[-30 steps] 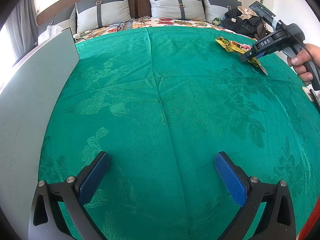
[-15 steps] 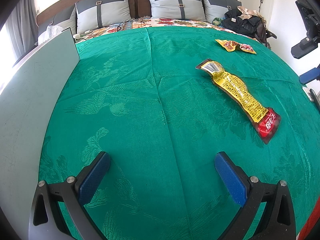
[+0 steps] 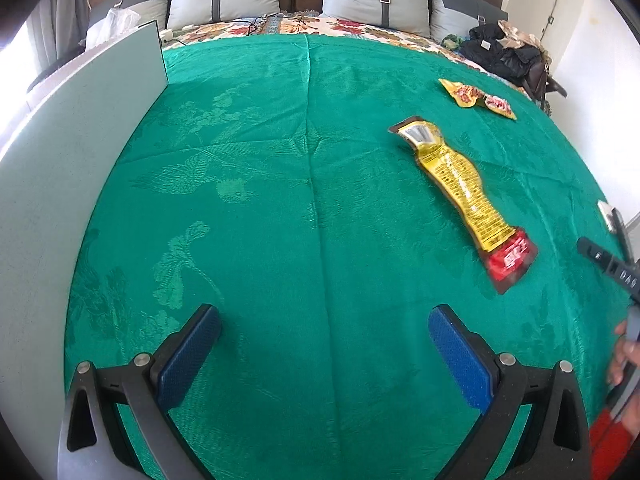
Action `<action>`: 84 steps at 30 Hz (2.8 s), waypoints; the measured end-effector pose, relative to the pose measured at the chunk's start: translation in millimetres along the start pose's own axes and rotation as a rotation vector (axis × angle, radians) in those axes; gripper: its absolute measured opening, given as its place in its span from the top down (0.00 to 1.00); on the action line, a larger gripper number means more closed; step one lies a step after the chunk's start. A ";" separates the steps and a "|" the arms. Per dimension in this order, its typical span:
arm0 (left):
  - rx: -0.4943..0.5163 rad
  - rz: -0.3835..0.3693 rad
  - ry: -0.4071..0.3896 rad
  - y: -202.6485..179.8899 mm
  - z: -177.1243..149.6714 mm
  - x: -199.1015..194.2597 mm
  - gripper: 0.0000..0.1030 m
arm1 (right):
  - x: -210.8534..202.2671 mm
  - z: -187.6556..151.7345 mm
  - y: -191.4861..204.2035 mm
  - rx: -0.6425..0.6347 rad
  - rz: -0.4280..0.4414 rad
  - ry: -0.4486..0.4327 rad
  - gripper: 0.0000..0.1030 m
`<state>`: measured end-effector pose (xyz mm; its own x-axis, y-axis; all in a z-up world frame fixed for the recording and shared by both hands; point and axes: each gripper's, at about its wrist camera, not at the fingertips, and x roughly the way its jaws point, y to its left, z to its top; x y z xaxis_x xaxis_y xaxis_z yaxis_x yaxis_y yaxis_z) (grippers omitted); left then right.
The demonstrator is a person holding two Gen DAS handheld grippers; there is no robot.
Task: Organize snacks
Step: 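Move the left gripper to the yellow-and-red pack while the right approaches the cartoon pack, then grasp the yellow cartoon-printed pack with the right gripper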
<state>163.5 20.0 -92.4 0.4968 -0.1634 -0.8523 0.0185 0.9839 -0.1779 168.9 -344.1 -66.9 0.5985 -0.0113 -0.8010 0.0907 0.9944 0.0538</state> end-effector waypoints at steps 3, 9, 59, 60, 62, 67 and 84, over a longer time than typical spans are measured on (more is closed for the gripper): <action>-0.079 -0.119 -0.017 -21.0 21.5 -6.6 0.01 | 2.3 -2.8 9.2 -0.068 0.008 -0.004 0.17; -0.002 -0.045 0.033 -94.6 67.0 38.5 0.00 | 7.8 -5.6 22.0 -0.136 0.008 -0.003 0.11; 0.124 0.117 -0.087 -32.3 43.2 48.1 0.00 | 179.0 234.5 47.8 0.483 0.062 0.207 0.06; 0.124 0.117 -0.087 -32.2 43.4 48.1 0.00 | 182.5 237.8 57.3 0.390 0.016 0.219 0.07; 0.124 0.117 -0.087 -32.1 43.4 48.1 0.00 | 182.0 234.7 76.8 0.183 -0.065 0.211 0.23; 0.124 0.117 -0.086 -31.9 43.5 48.2 0.00 | 161.9 212.4 80.6 -0.013 0.115 0.242 0.63; 0.124 0.117 -0.087 -31.8 43.7 48.2 0.00 | 8.4 -15.8 53.9 -0.327 0.280 -0.013 0.21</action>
<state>224.8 -16.0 -106.4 0.5748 -0.0461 -0.8170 0.0606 0.9981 -0.0137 166.2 -288.9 -80.2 0.5741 0.2648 -0.7747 -0.3330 0.9400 0.0746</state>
